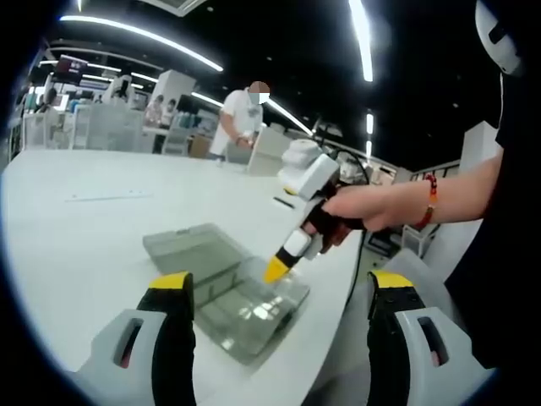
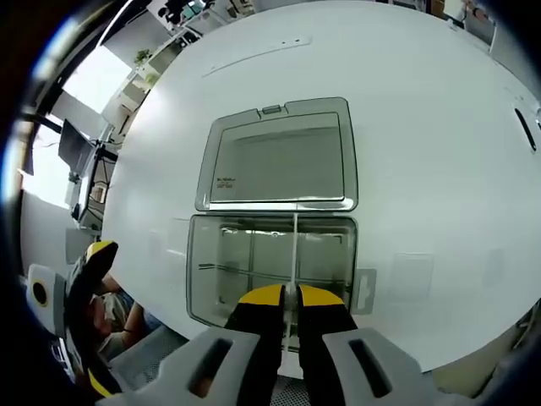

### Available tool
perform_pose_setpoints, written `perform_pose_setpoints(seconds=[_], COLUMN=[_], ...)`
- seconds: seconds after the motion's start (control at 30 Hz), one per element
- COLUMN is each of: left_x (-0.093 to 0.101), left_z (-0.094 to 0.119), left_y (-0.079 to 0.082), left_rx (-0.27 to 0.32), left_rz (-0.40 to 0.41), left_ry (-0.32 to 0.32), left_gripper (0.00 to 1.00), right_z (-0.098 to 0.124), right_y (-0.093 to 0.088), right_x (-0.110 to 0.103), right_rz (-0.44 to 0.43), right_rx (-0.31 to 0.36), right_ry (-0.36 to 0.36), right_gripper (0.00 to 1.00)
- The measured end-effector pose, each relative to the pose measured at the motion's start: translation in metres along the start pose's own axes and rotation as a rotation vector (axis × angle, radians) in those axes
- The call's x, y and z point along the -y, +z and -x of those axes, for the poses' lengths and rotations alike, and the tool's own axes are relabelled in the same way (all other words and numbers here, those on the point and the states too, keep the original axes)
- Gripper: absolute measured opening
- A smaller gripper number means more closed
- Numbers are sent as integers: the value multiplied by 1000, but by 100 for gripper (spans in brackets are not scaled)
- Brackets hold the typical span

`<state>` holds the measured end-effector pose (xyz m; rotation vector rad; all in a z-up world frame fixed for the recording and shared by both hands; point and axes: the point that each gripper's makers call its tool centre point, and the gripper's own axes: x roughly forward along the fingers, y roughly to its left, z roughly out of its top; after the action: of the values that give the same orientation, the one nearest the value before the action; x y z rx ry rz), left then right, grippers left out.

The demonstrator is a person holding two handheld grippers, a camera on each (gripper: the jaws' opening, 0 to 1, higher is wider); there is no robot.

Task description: Insert the divider into the dual guide fixture by aligning both edges with the guide slots and pushing it downward to the bottom, including one-sided entry, uneven engagement, binding, and posture correction.

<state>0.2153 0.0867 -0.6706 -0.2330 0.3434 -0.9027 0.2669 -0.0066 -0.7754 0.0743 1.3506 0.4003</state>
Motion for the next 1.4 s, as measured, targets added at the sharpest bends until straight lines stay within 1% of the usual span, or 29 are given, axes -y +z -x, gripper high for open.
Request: perform_pose_setpoints(seconds=[0.1,0.23,0.4,0.5,0.6,0.8,1.2,1.3,1.4], left_x=[1,0,-2,-1,1,5,7,9,11], left_z=[0,1,2,2,0,-2,-3,-4,-4], left_y=[2,1,1,1,1,3,3,5,5], left_rx=[9,5,6,2,-1,-4,-26,-26,-26], left_rz=[2,2,5,3,2,-6,-34,-39,-41], left_ry=[-2,2,8,4,1,-8,3,0,-1], left_gripper=[83,83,83,83,83,83,83,83,83], right_z=[0,-2,-3,-3,-3,-5,-12,-14,-16], right_y=[0,0,0,0,-1,0,-1,-2,-2], right_x=[-1,-1,-1,-2,-4,-3,-5,-6,-7], right_rz=[7,-1,11,26,60,82,128,156,167], right_rx=[1,-4,-11,-12,-3,-1,-2,-5,-8], right_ry=[-5,2,0,-4,-20,-30,-36,-42,-47], right_gripper=[0,0,0,0,0,0,0,0,0])
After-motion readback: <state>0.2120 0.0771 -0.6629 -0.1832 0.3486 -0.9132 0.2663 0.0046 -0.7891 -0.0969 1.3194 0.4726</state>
